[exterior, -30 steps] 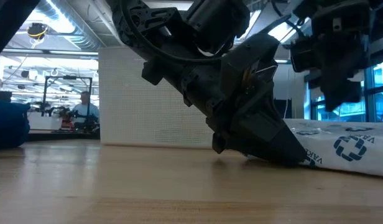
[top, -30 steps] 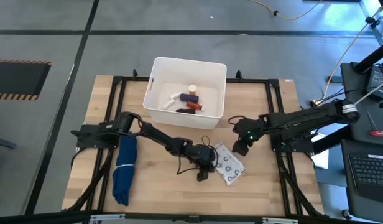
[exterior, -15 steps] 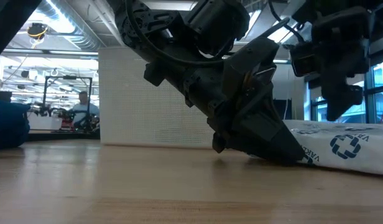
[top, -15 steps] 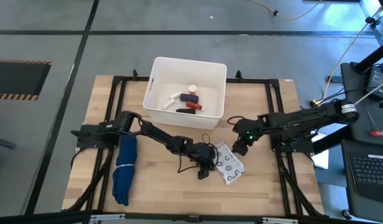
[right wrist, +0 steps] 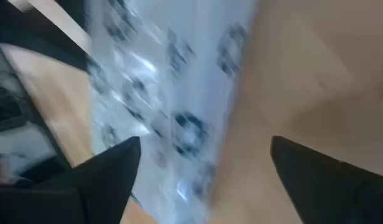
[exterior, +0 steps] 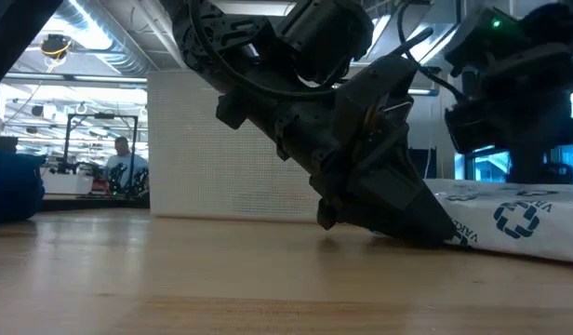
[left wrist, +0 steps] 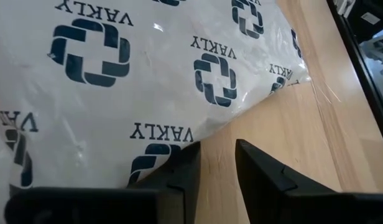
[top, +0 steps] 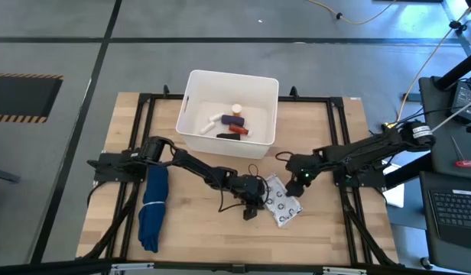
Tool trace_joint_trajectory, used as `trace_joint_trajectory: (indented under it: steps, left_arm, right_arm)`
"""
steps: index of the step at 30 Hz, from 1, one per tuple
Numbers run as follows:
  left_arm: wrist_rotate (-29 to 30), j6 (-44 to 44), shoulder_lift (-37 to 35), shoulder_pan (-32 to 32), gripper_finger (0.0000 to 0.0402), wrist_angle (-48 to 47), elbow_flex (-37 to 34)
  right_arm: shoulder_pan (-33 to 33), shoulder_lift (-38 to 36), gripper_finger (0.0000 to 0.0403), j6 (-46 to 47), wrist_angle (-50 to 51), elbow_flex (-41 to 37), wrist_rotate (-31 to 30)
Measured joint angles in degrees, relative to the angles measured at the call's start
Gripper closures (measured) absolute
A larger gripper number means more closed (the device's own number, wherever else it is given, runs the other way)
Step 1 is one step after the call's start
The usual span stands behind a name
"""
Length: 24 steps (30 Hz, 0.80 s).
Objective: Pick & place medical supplies in basket/bin
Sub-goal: Put the white mailer bag into the white bin
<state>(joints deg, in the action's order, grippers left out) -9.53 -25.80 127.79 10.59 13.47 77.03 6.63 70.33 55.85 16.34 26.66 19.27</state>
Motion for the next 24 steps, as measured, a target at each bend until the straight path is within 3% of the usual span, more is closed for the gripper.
trace_joint_trajectory:
  steps: [7,16,24]
  left_arm:
    - [-2.1,0.0,0.0,0.0,0.0306,-0.2,0.0]
    - [-2.3,1.3,0.0,-0.2,0.0306,-0.2,0.0]
    - [-3.0,2.5,0.0,-1.2,0.0311,-0.4,-0.1]
  right_arm:
    - [0.0,0.1,0.0042,9.0,-24.0,-8.8,2.2]
    - [-0.1,0.8,0.0042,12.2,-33.5,-14.8,2.4]
    - [0.0,1.0,0.006,13.8,-37.0,-12.4,5.1]
